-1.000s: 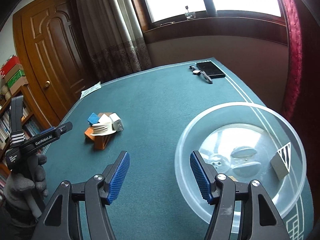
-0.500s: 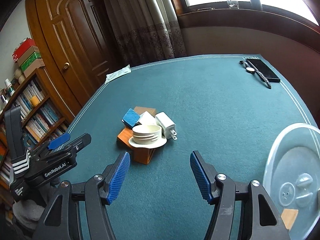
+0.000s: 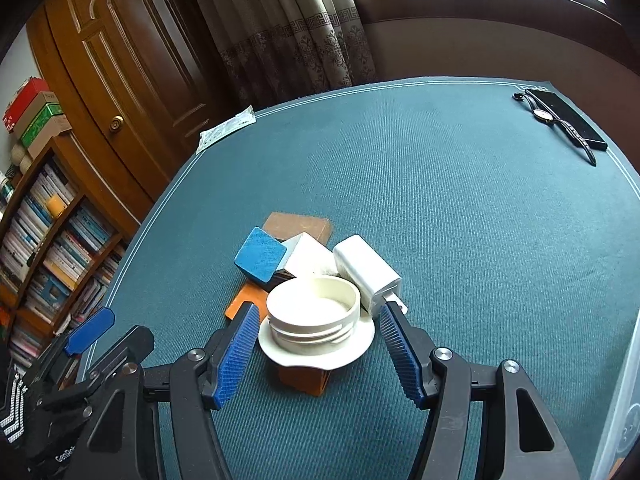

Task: Organize rigid objects
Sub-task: 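Move the right tool to the white cup on saucer and grasp it, then grasp the orange wooden cube with the left tool while the right tool lifts the cup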

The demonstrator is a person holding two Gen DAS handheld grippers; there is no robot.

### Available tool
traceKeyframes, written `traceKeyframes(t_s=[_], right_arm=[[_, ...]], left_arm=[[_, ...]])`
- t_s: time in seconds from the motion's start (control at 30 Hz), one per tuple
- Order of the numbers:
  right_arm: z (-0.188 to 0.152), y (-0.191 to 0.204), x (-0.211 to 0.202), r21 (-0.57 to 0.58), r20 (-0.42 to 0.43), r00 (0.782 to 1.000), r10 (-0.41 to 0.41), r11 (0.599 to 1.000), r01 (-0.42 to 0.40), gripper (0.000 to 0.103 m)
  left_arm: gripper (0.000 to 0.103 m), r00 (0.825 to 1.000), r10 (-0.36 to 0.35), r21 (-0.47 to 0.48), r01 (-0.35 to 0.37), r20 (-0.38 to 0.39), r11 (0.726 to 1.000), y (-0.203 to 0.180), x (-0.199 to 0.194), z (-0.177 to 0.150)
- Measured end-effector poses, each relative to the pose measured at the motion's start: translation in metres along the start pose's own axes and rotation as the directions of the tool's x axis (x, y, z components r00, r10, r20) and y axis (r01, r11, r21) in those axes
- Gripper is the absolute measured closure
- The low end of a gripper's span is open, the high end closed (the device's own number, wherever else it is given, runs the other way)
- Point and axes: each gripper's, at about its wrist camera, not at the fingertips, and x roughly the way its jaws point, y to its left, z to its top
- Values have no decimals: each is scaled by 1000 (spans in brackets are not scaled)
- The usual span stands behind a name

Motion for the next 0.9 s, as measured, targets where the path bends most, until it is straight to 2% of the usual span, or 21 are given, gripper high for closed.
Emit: traceKeyframes(t_s=[0.07,0.13,0.17,0.57,0.9], right_arm=[[-1,4,2,-19,-3,1000,-6,1000,6,37],[-3,6,2,-37,-5,1000,-12,999,12,49],[-4,6,1,-44,0,1000,-12,999,12,51],[-32,-15,-37,-72,23,1000,-11,997,13,51],[-37,-38,-70,15,68,997,43,999,-44,51]], left_arm=[[22,1000,0,1,0,-3,1000,-1,1,0],[22,1000,2,2,-2,-7,1000,-1,2,-1],[22,1000,3,1,-3,-10,1000,-1,3,-1],[22,999,-10,30,11,-44,1000,-16,11,-4],[22,994,-85,77,90,-66,993,-47,4,-9]])
